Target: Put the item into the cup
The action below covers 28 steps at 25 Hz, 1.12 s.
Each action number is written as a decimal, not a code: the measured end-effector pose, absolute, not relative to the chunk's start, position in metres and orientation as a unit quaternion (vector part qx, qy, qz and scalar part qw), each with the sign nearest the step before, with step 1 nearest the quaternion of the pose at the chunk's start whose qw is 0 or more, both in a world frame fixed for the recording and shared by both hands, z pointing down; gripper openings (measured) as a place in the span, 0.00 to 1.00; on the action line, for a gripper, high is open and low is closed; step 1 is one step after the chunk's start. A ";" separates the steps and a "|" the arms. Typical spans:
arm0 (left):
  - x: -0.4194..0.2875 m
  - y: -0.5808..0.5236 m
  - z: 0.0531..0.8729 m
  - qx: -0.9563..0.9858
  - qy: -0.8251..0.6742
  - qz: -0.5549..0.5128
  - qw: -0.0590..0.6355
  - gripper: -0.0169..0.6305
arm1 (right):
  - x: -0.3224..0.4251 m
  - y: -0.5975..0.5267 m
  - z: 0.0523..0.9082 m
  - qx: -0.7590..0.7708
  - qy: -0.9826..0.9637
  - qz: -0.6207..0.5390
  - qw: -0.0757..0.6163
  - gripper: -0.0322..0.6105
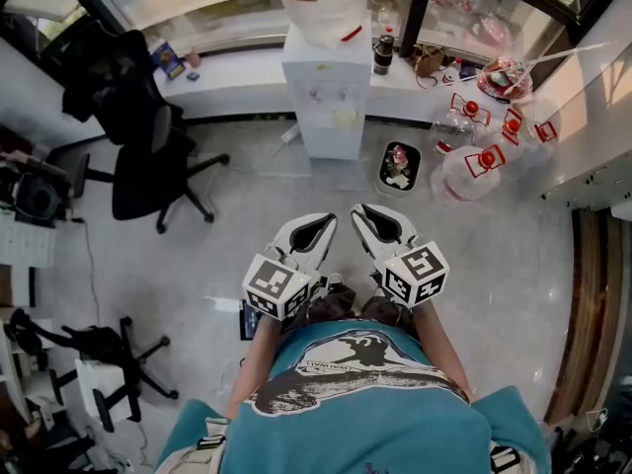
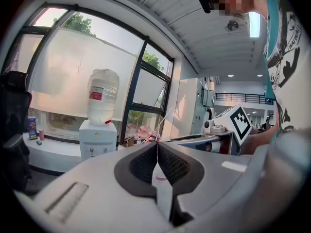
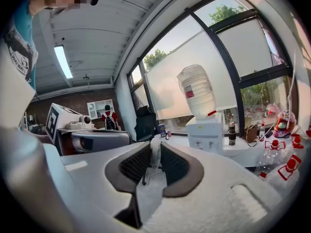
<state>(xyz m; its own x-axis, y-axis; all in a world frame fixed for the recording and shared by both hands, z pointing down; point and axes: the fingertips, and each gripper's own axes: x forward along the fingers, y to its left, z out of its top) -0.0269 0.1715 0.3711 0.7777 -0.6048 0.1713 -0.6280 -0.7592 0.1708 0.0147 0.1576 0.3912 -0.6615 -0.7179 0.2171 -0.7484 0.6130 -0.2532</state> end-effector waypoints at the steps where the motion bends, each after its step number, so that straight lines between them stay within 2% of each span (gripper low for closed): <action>1: -0.029 0.171 0.371 0.937 -0.327 0.053 0.111 0.05 | 0.014 0.157 0.392 0.412 -0.895 0.164 0.045 0.15; 18: -0.046 0.170 0.385 0.937 -0.320 0.059 0.128 0.05 | 0.004 0.158 0.399 0.426 -0.885 0.179 0.055 0.15; 28: -0.048 0.133 0.385 0.932 -0.330 0.051 0.137 0.05 | 0.007 0.118 0.405 0.420 -0.885 0.195 0.048 0.15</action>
